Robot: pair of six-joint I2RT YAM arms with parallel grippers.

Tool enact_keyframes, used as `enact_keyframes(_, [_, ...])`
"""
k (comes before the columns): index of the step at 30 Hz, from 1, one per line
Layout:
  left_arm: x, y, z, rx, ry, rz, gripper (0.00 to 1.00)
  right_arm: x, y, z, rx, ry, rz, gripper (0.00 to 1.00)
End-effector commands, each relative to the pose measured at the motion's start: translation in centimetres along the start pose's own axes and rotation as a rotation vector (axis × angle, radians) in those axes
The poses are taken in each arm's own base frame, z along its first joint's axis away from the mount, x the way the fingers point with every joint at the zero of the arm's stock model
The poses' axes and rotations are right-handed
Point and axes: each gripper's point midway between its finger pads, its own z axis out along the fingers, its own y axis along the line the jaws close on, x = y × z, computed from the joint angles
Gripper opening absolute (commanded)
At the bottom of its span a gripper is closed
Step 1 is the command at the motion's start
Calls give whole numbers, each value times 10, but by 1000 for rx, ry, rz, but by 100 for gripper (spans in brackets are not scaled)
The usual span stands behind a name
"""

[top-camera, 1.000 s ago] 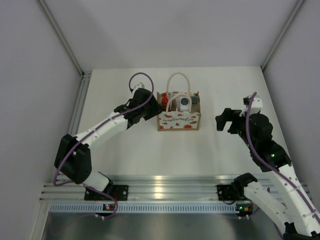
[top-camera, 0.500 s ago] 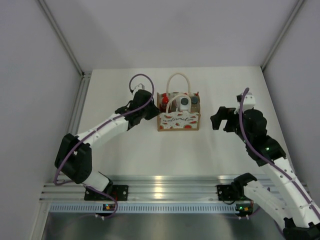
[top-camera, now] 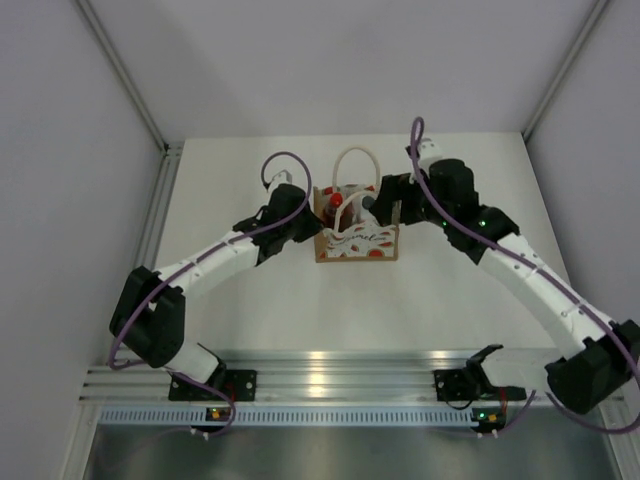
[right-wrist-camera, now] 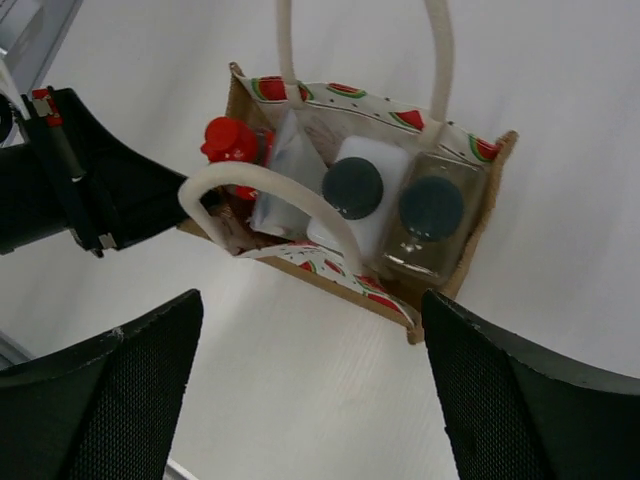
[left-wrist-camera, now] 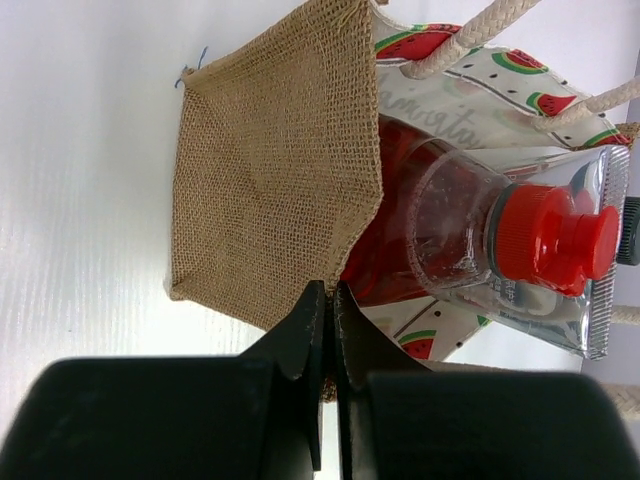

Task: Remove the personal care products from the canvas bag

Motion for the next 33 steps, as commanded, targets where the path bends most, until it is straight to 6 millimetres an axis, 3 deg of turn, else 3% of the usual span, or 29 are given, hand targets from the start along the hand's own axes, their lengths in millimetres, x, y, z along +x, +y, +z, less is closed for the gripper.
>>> enact_keyframes(1, [36,47,10,-140,89,56,0,-28,44,21,-76,-35,-76,86])
enact_keyframes(3, [36,51,11,-152,83,58,0,-41,50,29,-44,-39,-98,85])
enact_keyframes(4, [36,53,10,-156,82,57,0,-32,54,45,-35,-1,-113,85])
enact_keyframes(6, [36,54,11,-161,80,58,0,-43,61,53,-28,-18,-121,82])
enact_keyframes(7, [36,54,10,-159,81,58,0,-36,63,66,-27,10,-130,81])
enact_keyframes(9, [36,54,11,-161,80,56,0,-46,71,74,-36,-4,-148,74])
enact_keyframes(13, [34,52,8,-156,70,52,0,-42,75,102,-31,37,-177,65])
enact_keyframes(19, [30,50,7,-152,57,57,0,-51,80,116,-11,23,-201,60])
enact_keyframes(21, [30,49,7,-150,57,60,0,-53,81,119,-13,20,-201,53])
enact_keyframes(23, [29,48,7,-147,59,60,0,-44,78,126,12,51,-199,46])
enact_keyframes(33, [24,43,2,-134,41,49,0,-10,71,130,106,145,-196,42])
